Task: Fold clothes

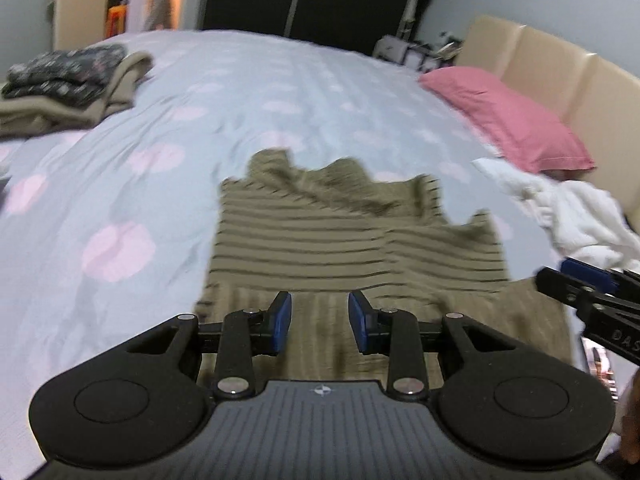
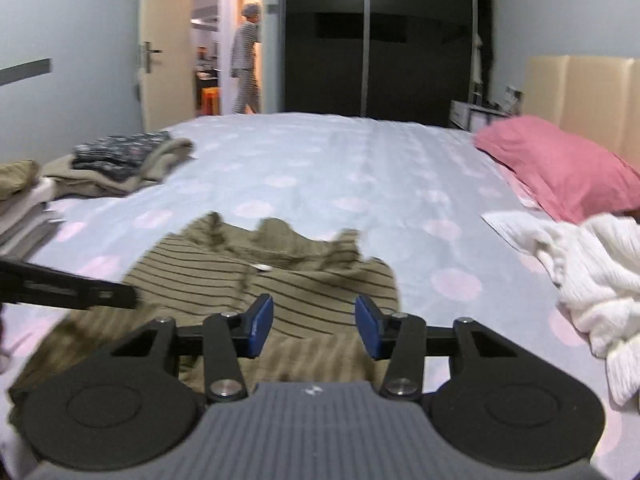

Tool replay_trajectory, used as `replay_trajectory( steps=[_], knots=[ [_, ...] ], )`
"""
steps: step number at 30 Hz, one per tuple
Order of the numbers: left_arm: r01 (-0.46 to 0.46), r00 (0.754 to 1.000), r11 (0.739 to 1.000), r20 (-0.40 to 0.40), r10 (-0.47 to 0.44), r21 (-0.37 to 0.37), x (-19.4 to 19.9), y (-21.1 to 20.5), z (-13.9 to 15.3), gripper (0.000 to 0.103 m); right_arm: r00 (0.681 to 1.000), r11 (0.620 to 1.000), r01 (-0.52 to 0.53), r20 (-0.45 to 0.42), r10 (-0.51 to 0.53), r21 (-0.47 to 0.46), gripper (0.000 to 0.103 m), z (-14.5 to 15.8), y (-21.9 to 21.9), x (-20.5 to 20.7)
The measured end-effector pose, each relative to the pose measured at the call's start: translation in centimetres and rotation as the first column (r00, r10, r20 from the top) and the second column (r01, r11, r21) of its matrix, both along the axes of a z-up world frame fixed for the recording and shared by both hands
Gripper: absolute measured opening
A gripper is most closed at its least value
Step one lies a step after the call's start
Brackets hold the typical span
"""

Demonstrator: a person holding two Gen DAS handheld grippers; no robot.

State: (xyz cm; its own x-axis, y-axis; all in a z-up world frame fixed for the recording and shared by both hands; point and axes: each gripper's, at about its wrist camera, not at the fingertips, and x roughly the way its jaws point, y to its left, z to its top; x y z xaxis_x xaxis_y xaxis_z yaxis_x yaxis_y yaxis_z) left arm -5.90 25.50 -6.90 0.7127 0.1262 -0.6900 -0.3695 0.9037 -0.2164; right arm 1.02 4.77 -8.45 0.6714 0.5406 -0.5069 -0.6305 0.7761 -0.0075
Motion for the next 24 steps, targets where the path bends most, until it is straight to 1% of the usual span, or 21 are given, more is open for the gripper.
replay_trajectory(
  steps=[2,5,8,9,11,13,16,17,18,20,22,24],
  knots=[
    [-0.004,1.0,1.0,-0.029,0.004,-0.006,0.3,0.4,-1.1,0.028,0.999,0.999,0.017,-0.031,-0.018,-0.028,0.05,-1.1,0.1,0.9],
    [0.005,0.998,1.0,-0.056,-0.005,-0.005,0.5,0.6,-2.2,0.028,0.995,0.996,0.012,-0.102,-0.021,-0.085,0.05,-3.3,0.6,1.9],
    [0.015,0.997,1.0,-0.082,-0.015,-0.003,0.8,0.7,-3.2,0.028,0.991,0.988,-0.002,-0.129,-0.018,-0.153,0.051,-5.5,1.0,2.2],
    [0.018,0.996,1.0,-0.091,-0.018,-0.003,0.8,0.7,-3.6,0.028,0.991,0.987,-0.007,-0.134,-0.015,-0.162,0.052,-5.9,1.1,2.3],
    [0.02,0.995,1.0,-0.093,-0.02,-0.001,0.8,0.7,-3.5,0.028,0.99,0.985,-0.016,-0.141,-0.008,-0.169,0.053,-6.5,0.9,2.2],
    [0.019,0.996,1.0,-0.091,-0.02,-0.002,0.6,0.7,-3.2,0.028,0.99,0.985,-0.02,-0.14,-0.004,-0.17,0.057,-6.3,0.8,2.1],
    [0.013,0.998,1.0,-0.068,-0.014,-0.015,0.0,0.8,-2.0,0.029,0.993,0.986,-0.019,-0.116,0.0,-0.165,0.061,-4.9,0.6,1.9],
    [0.01,0.998,1.0,-0.059,-0.011,-0.02,0.0,0.9,-1.6,0.031,0.994,0.987,-0.016,-0.106,-0.001,-0.159,0.062,-4.3,0.5,1.8],
    [0.007,0.999,1.0,-0.051,-0.008,-0.026,-0.1,1.0,-1.1,0.037,0.995,0.989,-0.013,-0.103,-0.002,-0.145,0.065,-3.8,0.3,1.7],
    [0.006,0.999,0.999,-0.042,-0.008,-0.036,-0.2,1.4,-0.2,0.042,0.995,0.993,-0.008,-0.1,-0.004,-0.116,0.067,-2.6,-0.1,1.6],
    [0.01,0.999,0.999,-0.041,-0.011,-0.044,-0.1,1.9,0.7,0.043,0.993,0.995,-0.008,-0.119,-0.003,-0.099,0.068,-1.7,-0.3,1.7],
    [0.027,0.998,0.998,-0.05,-0.029,-0.052,0.3,2.7,1.4,0.043,0.987,0.996,-0.014,-0.158,0.0,-0.087,0.068,-0.8,-0.5,2.5]
  ],
)
